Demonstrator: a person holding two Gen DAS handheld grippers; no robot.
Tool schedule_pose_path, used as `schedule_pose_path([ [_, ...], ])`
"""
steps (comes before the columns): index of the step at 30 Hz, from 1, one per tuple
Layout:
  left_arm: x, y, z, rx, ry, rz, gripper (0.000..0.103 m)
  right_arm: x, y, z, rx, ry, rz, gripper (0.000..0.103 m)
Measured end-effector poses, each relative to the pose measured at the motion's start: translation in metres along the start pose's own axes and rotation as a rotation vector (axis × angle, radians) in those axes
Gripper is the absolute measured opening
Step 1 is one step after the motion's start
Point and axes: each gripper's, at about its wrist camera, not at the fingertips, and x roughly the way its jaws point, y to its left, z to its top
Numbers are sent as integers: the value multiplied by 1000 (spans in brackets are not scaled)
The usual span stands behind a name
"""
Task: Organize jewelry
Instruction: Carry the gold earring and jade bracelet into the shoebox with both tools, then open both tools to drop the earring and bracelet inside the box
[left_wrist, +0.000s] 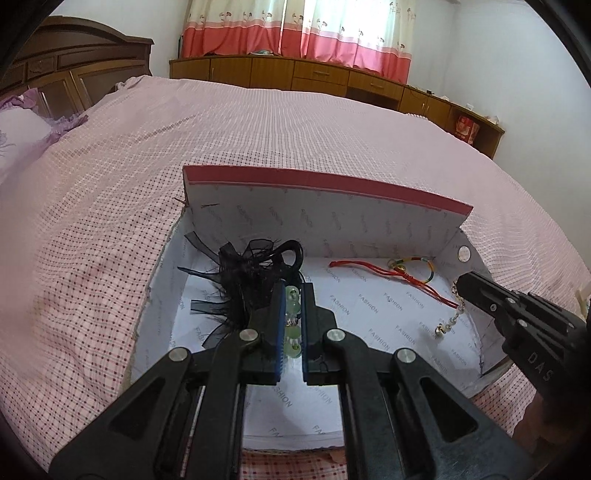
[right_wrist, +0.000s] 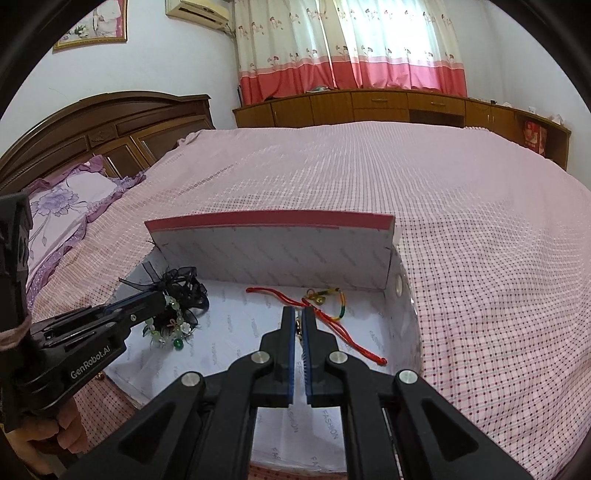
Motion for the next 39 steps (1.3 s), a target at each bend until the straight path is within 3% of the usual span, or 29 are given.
schedule_pose_path([
  [3, 1, 1, 1, -3, 9, 0, 0, 1, 0, -1, 5, 9, 11, 5],
  [5, 2, 1, 1, -9, 22, -1, 8, 1, 0, -1, 8, 11, 17, 6],
  [7, 2, 2, 1, -14, 24, 4, 19, -1, 2, -1, 2, 10, 13, 13],
  [8, 1, 2, 1, -17, 22, 7, 24, -1, 2, -1, 0, 9, 12, 23],
  [10, -1, 2, 1, -21, 18, 8, 27, -5, 4, -1, 0, 1, 15, 30],
  [21, -19, 3, 2, -25, -9, 5, 31, -29, 6, -3, 2, -42, -2, 45],
  [39, -69, 3, 2, -13, -69, 5, 32, -87, 14, -11, 8, -115, 17, 47],
])
